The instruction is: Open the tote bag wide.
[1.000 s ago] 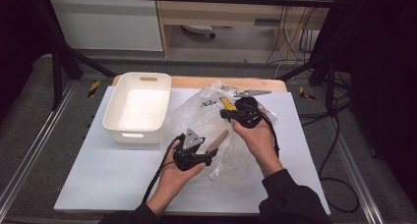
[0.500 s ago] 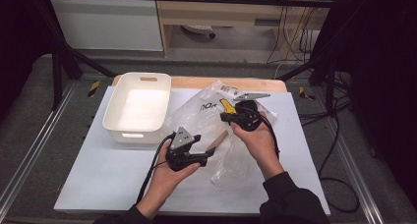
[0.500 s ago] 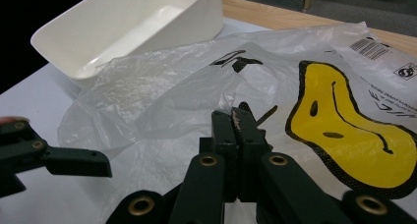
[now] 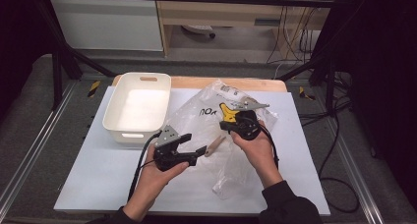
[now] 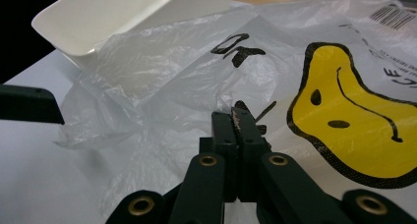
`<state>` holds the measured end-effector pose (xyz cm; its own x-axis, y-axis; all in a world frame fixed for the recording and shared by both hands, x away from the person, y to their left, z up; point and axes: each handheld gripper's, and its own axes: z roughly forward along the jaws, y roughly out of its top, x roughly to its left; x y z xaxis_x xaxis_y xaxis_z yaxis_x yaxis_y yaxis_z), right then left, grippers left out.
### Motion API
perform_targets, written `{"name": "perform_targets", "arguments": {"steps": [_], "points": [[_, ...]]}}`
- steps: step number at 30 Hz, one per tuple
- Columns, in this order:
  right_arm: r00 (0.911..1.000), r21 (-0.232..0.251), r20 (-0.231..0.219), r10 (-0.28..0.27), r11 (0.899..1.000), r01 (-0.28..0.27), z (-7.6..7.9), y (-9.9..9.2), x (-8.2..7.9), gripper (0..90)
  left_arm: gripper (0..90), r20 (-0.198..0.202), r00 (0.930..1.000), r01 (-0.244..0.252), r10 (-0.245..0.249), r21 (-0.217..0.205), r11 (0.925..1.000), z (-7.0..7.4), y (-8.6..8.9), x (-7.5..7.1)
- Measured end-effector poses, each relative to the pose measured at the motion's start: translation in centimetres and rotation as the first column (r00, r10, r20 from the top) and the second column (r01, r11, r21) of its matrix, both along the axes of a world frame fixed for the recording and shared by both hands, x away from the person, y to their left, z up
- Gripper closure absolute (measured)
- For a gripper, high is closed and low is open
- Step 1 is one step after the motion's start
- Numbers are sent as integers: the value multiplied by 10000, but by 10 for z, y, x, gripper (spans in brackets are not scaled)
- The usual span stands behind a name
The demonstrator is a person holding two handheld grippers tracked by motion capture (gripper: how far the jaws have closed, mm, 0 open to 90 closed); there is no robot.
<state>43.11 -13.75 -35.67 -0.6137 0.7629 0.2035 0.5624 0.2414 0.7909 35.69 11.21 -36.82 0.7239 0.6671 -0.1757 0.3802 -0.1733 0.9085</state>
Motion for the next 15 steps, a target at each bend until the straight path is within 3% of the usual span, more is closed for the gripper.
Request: {"name": "perform_targets", "arguments": {"steps": [7, 15], "points": [[9999, 130, -143, 17, 9999, -15, -14, -2, -6, 900, 270, 151, 9998, -145, 142, 190, 9997, 2, 0, 1], [9994, -115, -347, 39, 9999, -43, -29, 1, -8, 900, 263, 229, 9995, -216, 213, 121, 9997, 6, 3, 0]]}}
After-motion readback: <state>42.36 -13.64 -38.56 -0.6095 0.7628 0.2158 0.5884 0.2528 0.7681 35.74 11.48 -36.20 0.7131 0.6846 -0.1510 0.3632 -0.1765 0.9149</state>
